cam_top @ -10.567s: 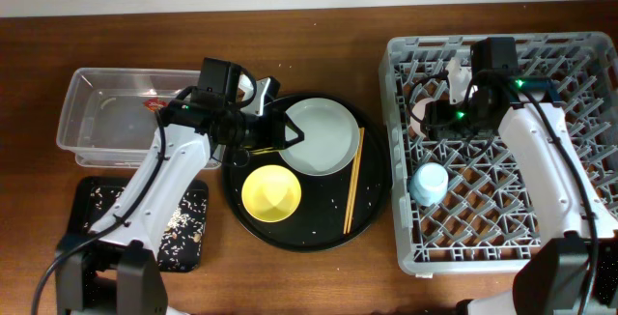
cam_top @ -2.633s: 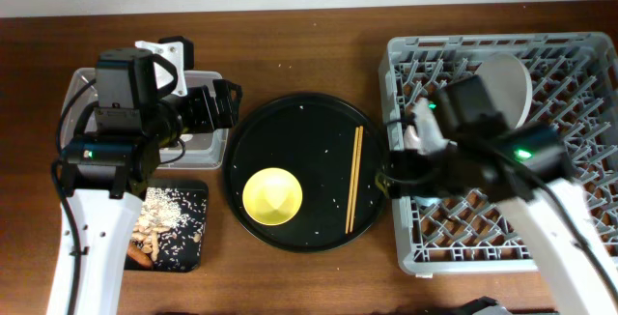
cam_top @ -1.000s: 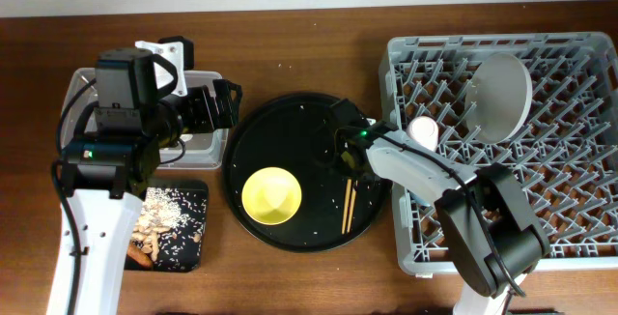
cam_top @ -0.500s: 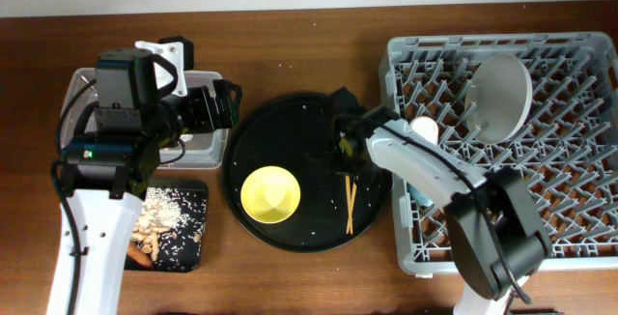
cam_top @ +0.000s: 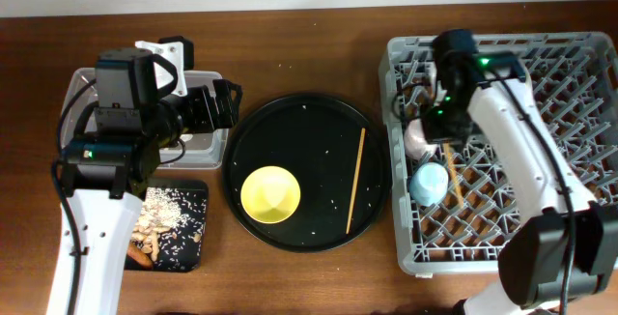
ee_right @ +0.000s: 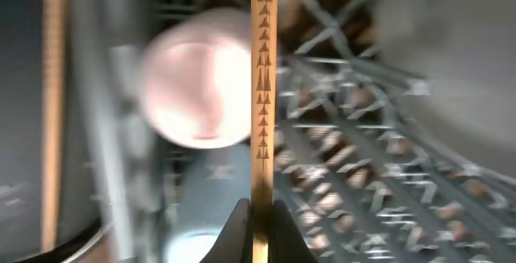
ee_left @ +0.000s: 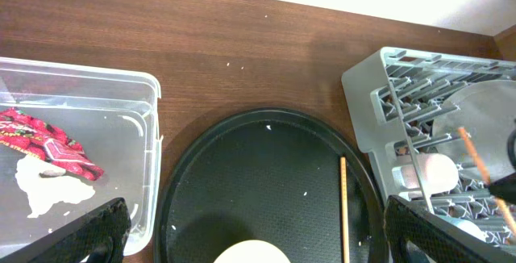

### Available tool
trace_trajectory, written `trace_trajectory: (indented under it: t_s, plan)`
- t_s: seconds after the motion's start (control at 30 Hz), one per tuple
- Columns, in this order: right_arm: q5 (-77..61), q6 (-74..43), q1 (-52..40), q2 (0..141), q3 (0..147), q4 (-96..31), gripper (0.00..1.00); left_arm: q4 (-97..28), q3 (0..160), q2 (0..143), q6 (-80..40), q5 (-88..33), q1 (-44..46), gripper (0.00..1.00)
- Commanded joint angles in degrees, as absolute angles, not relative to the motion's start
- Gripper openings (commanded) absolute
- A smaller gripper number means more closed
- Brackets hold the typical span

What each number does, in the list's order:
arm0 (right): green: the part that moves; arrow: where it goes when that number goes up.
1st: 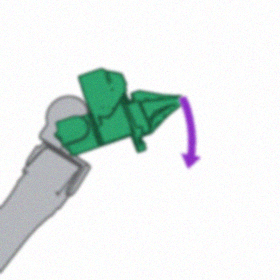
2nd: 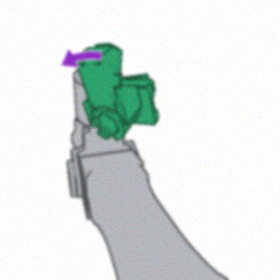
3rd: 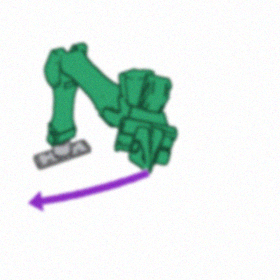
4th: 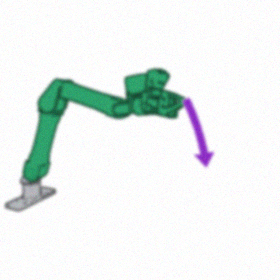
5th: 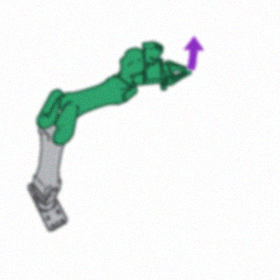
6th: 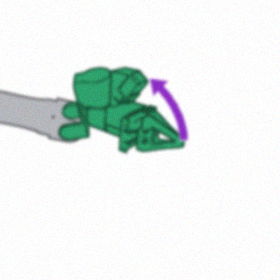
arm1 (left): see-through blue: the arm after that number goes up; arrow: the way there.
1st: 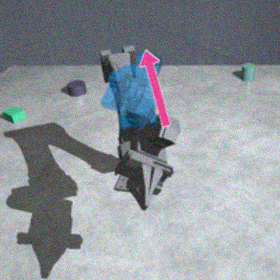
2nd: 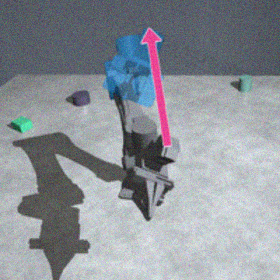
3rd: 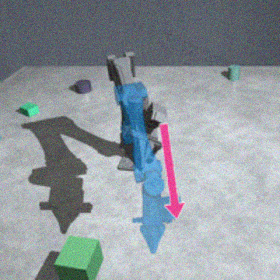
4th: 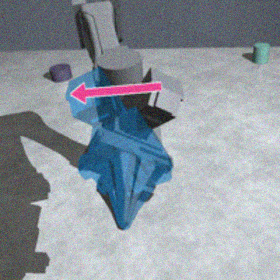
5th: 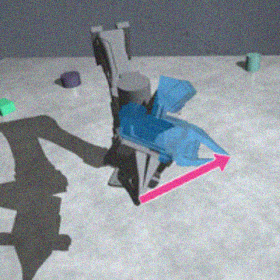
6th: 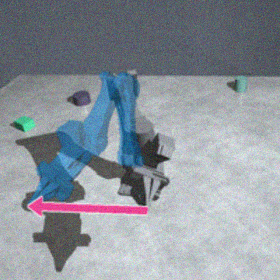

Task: Sort waste into correct bins and load items into the dishwasher rack
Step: 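Carry the chopstick and insert it upright into the rack, then grasp the second chopstick on the round tray with the right gripper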

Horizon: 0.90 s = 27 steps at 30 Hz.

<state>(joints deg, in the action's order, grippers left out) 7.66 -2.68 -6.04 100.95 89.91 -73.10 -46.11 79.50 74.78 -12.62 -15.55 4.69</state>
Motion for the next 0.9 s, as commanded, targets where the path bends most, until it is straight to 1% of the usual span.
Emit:
trace_trajectory:
  t_s: [0.0, 0.2, 0.47, 0.53, 0.57, 0.63, 0.73, 0.77, 0.8, 0.87]
  plan:
    - [11.22, 1.32, -2.83, 99.74, 90.76, -70.5, 0.04, -46.04, 79.77, 74.98, -11.86, -15.18, 4.43, 0.99]
    - [11.2, 4.49, 0.67, 100.66, 89.19, -63.68, 0.04, -46.04, 79.77, 74.98, -11.88, -15.18, 4.43, 0.99]
    - [11.2, 4.47, 0.78, 103.59, 88.86, -62.94, 0.05, -46.04, 79.77, 74.98, -11.88, -15.18, 4.43, 0.99]
    - [11.2, 4.45, 0.78, 103.61, 88.86, -62.96, 0.23, -46.04, 79.77, 74.98, -11.88, -15.18, 4.45, 0.99]
    - [11.2, 4.45, 0.78, 103.61, 88.86, -62.98, 0.29, -46.04, 79.77, 74.98, -11.88, -15.18, 4.43, 0.99]
    - [11.18, 4.36, 0.78, 103.61, 88.86, -63.35, 0.36, -46.04, 79.77, 74.98, -11.86, -15.18, 4.43, 0.99]
    - [10.61, 4.03, 0.75, 103.61, 88.86, -63.46, 0.36, -46.04, 79.77, 74.98, -11.86, -15.18, 4.43, 0.99]
    - [7.92, 4.03, 0.75, 103.61, 88.86, -63.51, 0.36, -46.04, 79.77, 74.98, -11.86, -15.18, 4.43, 0.99]
    - [3.79, 4.01, 0.75, 103.61, 88.86, -63.64, 0.36, -46.04, 79.77, 74.98, -11.86, -15.18, 4.43, 0.99]
    - [-9.93, -2.24, 0.69, 103.61, 88.86, -63.66, 0.36, -46.04, 79.77, 74.98, -11.88, -15.18, 4.43, 0.99]
